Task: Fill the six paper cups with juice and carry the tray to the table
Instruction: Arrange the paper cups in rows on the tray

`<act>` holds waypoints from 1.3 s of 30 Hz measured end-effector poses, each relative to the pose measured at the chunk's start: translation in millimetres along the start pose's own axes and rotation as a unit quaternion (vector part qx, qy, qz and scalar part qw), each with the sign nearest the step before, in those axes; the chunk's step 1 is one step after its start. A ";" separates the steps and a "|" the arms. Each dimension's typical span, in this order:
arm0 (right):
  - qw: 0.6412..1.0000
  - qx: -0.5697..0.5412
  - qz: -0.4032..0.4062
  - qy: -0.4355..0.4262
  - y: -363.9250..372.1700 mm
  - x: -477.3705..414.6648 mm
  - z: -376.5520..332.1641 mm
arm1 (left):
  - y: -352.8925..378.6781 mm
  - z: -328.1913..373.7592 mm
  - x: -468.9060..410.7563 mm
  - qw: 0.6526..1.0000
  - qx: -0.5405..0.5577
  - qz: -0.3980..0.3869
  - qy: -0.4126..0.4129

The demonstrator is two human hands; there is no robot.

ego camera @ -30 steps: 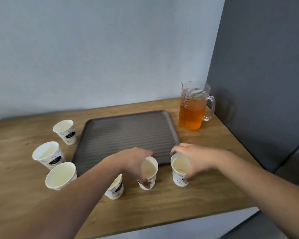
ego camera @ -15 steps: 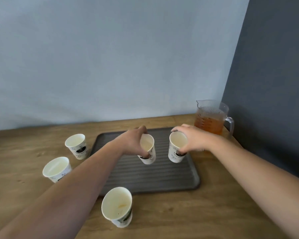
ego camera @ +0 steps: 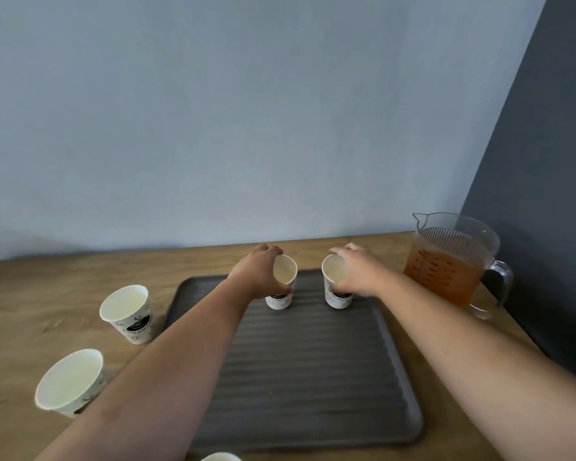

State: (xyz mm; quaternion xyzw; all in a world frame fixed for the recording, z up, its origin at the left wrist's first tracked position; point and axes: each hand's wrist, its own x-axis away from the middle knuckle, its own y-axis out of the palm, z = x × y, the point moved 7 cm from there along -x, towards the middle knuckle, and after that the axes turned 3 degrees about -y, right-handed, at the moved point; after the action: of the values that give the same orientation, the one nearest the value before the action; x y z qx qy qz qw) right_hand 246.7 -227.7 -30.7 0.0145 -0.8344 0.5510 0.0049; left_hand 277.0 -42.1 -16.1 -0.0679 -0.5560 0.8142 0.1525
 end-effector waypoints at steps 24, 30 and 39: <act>0.973 -0.044 -0.055 -0.222 -6.1 100.9 -143.3 | -76.7 -92.1 168.9 0.996 0.006 0.056 -0.076; 0.924 -0.038 -0.223 -0.308 44.0 164.3 -196.2 | -71.4 -128.8 269.0 0.989 0.041 0.050 -0.134; 0.889 0.079 -0.284 -0.350 94.4 200.9 -210.9 | -30.6 -144.5 293.8 0.984 -0.047 -0.016 -0.171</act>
State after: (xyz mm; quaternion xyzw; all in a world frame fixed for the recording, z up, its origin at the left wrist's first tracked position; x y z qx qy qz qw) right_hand 41.5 -0.5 -29.8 0.4430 -0.6963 0.5490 -0.1324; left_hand 45.3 191.2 -24.3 0.0736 -0.6126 0.7843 0.0646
